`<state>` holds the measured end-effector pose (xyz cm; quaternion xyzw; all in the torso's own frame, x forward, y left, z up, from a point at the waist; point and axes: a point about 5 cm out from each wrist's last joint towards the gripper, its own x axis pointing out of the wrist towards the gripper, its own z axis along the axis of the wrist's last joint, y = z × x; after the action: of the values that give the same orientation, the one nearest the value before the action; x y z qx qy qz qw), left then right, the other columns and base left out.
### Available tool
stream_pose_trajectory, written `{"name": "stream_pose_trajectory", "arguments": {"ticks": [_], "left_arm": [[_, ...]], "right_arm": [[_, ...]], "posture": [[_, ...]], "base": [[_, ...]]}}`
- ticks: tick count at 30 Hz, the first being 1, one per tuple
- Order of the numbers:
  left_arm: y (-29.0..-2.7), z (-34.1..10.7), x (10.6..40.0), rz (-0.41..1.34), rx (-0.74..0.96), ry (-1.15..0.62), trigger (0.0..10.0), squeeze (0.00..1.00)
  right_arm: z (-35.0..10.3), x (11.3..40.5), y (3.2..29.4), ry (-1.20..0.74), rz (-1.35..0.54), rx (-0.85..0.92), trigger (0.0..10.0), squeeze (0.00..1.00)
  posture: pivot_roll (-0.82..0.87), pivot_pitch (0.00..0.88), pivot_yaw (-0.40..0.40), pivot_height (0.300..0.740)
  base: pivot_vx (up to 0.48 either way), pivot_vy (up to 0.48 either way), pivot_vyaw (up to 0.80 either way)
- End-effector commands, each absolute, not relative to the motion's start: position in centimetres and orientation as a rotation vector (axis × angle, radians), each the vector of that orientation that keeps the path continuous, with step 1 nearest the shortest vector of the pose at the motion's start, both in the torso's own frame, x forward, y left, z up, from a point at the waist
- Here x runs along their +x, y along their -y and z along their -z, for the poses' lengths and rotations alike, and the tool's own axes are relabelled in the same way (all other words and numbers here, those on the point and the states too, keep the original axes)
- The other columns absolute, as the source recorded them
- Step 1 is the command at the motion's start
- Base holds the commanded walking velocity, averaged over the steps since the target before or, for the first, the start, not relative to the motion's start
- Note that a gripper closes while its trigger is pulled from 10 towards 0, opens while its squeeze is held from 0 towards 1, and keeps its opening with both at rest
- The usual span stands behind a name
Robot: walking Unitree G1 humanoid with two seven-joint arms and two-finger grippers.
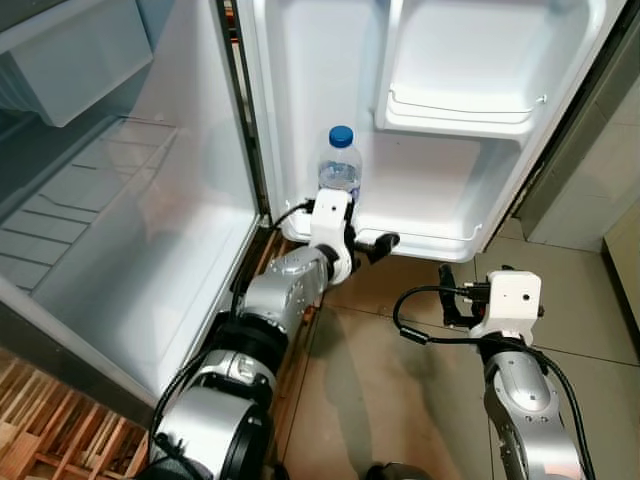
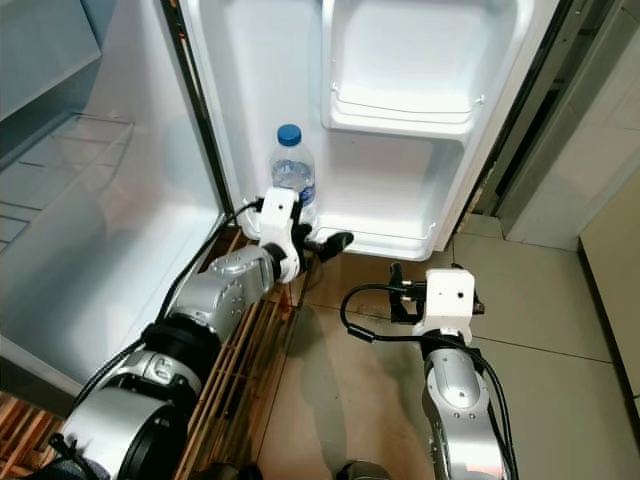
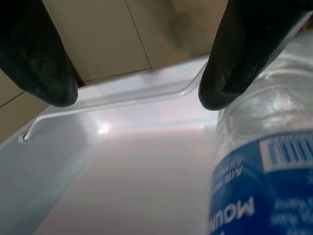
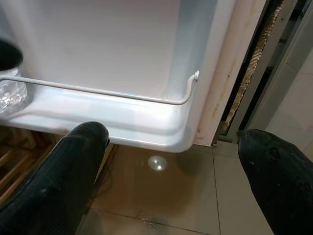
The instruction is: Restocking fridge
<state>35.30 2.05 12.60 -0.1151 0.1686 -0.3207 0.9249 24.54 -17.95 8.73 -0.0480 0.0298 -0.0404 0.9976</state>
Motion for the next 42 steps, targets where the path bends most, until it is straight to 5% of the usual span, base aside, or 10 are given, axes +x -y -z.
{"name": "stream_pose_trajectory", "arguments": {"ticks": [1,20,42], "left_arm": [[-0.9,-13.3,35.3,0.676,-0.258,-0.328,10.0,0.00],[-0.3,-11.2,34.8,0.678,-0.153,-0.408,10.0,0.00],[-1.0,-12.6,36.2,0.554,-0.205,-0.289,10.0,0.00]], "right_arm": [[-8.6,24.5,18.1,-0.071,0.095,-0.101,10.0,0.18],[-8.4,24.3,18.0,-0.077,0.100,-0.098,10.0,0.19],[-8.3,24.3,18.0,-0.081,0.098,-0.100,10.0,0.19]], "posture": [[-0.25,0.049,0.065,0.740],[-0.25,0.053,0.069,0.740],[-0.26,0.055,0.069,0.740]], "base": [[0.000,0.000,0.00],[0.000,0.000,0.00],[0.000,0.000,0.00]]}}
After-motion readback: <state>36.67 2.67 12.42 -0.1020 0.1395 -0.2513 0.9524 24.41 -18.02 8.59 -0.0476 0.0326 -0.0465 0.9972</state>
